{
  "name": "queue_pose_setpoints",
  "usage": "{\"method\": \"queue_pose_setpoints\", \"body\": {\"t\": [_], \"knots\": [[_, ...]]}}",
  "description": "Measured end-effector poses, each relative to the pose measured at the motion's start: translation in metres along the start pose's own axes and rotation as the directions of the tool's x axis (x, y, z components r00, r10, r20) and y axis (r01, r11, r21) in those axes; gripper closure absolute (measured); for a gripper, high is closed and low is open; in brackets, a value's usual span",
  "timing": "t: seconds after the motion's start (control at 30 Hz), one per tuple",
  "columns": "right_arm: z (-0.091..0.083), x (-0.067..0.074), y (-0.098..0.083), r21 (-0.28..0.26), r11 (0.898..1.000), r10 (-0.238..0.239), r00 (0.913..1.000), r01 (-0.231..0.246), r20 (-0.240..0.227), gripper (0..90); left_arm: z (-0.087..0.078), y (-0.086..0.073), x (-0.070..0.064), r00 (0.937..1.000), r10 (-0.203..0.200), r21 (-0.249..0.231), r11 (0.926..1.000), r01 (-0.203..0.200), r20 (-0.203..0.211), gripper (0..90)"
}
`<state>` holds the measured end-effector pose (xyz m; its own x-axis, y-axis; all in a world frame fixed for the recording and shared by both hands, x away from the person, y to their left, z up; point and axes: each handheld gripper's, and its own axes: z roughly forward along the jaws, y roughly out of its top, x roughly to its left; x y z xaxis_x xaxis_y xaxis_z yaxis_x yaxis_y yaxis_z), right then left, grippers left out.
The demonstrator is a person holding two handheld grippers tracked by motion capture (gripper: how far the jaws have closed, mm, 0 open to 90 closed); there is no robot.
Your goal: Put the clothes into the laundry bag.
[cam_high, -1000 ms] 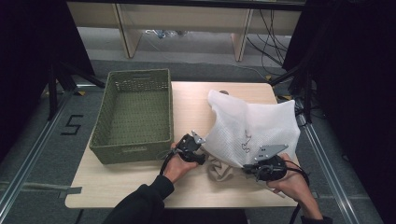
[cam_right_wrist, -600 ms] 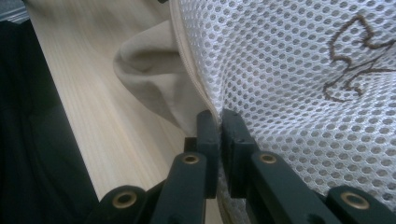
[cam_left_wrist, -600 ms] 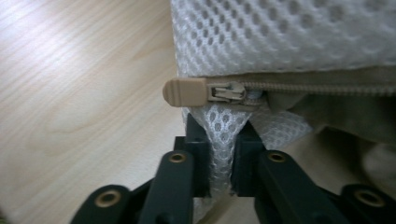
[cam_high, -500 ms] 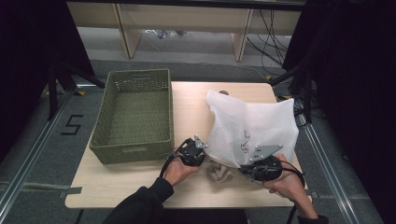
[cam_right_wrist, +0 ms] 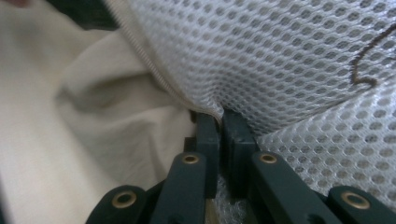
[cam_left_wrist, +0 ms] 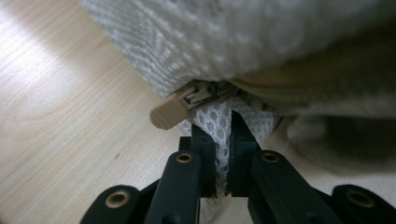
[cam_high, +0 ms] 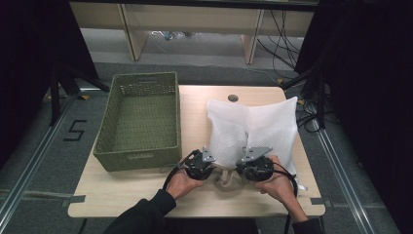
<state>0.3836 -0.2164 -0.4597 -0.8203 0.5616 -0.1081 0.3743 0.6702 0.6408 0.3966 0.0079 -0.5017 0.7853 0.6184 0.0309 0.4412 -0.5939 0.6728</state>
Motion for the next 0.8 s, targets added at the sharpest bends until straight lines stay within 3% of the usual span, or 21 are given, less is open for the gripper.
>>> {"method": "queue_pose_setpoints", "body": {"t": [0.03, 0.23, 0.33, 0.37, 0.57, 0.63, 0.7, 0.73, 0.8], "knots": [[0.004, -0.001, 0.001, -0.006, 1.000, 0.005, 0.9998, -0.005, 0.021, 87.2, -0.002, -0.001, 0.000, 0.9996, 0.026, 0.010, 0.9996, -0.026, -0.009, 84.3], [0.017, -0.014, 0.008, -0.002, 0.999, 0.048, 0.9949, -0.048, 0.088, 87.3, -0.012, -0.010, 0.001, 0.9959, 0.087, 0.033, 0.9956, -0.088, 0.024, 84.9], [0.023, -0.018, 0.012, -0.014, 0.998, 0.061, 0.9943, -0.060, 0.088, 87.4, -0.015, -0.015, 0.002, 0.9940, 0.101, 0.035, 0.9941, -0.103, 0.043, 85.0], [0.024, -0.019, 0.013, -0.018, 0.998, 0.058, 0.9939, -0.056, 0.094, 87.4, -0.016, -0.016, 0.001, 0.9934, 0.096, 0.029, 0.9948, -0.098, 0.063, 84.9], [0.025, -0.025, 0.015, -0.033, 0.997, 0.066, 0.9943, -0.064, 0.083, 87.5, -0.021, -0.021, 0.005, 0.9939, 0.093, 0.030, 0.9950, -0.095, 0.059, 84.8], [0.023, -0.027, 0.015, -0.023, 0.997, 0.080, 0.9933, -0.078, 0.084, 87.6, -0.024, -0.022, 0.005, 0.9954, 0.089, 0.042, 0.9950, -0.091, 0.034, 84.8], [0.024, -0.029, 0.014, -0.044, 0.995, 0.095, 0.9912, -0.091, 0.093, 87.6, -0.025, -0.023, 0.007, 0.9946, 0.099, 0.047, 0.9938, -0.100, 0.034, 84.8], [0.024, -0.031, 0.014, -0.047, 0.994, 0.099, 0.9907, -0.095, 0.093, 87.6, -0.026, -0.024, 0.006, 0.9958, 0.084, 0.041, 0.9955, -0.085, 0.036, 84.8], [0.025, -0.034, 0.015, -0.031, 0.995, 0.093, 0.9919, -0.091, 0.086, 87.7, -0.029, -0.025, 0.006, 0.9948, 0.086, 0.050, 0.9948, -0.089, 0.055, 85.0]]}}
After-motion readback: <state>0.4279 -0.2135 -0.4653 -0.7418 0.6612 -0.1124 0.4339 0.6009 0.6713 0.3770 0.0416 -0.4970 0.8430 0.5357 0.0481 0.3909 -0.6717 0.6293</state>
